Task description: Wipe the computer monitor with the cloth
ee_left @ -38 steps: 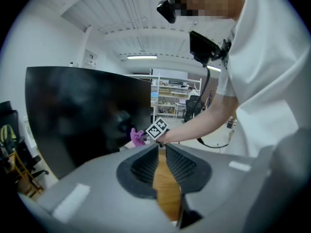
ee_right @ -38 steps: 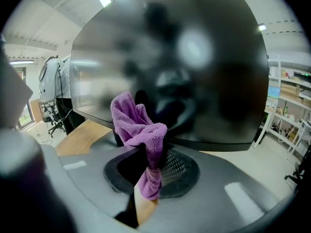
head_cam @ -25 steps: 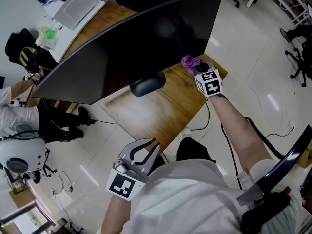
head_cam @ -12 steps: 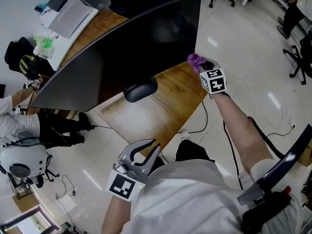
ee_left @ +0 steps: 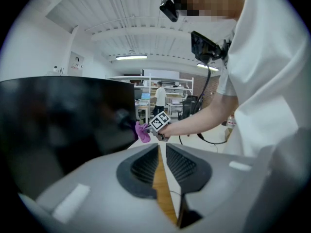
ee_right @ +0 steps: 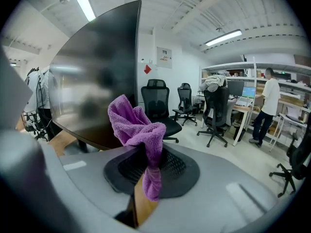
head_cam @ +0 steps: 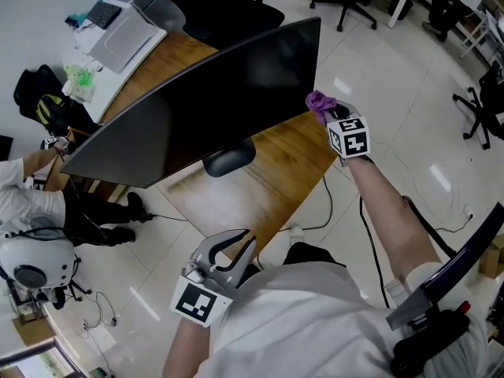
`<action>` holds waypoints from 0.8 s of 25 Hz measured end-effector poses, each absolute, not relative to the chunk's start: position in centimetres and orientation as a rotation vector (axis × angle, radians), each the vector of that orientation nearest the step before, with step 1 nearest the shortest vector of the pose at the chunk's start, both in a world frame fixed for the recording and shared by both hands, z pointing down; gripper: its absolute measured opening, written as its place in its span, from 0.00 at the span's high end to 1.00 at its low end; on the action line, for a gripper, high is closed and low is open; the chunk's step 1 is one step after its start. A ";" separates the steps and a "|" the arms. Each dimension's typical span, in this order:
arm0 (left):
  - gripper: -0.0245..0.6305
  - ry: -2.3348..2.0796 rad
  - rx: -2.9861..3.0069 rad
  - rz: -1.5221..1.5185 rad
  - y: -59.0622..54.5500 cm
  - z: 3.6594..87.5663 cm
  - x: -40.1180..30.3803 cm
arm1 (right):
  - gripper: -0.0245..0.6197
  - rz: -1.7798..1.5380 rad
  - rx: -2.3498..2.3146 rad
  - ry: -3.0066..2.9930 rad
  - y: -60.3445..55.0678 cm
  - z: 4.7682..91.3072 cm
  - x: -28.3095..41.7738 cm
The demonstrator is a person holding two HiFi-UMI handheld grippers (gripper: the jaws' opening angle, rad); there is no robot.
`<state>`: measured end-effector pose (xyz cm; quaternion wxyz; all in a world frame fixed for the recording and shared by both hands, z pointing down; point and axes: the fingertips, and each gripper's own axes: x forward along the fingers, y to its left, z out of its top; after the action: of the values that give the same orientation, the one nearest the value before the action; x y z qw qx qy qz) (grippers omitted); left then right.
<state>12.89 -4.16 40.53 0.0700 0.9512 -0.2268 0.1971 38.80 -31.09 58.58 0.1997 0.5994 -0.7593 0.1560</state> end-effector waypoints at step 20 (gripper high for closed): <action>0.86 -0.704 2.948 0.508 -4.6 38.6 10.9 | 0.89 0.242 1.859 -2.214 -32.3 43.7 39.9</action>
<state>10.88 -4.58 38.56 0.0343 0.9587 -0.2290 0.1652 39.95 -32.34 43.66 0.1201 0.6362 -0.7576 0.0828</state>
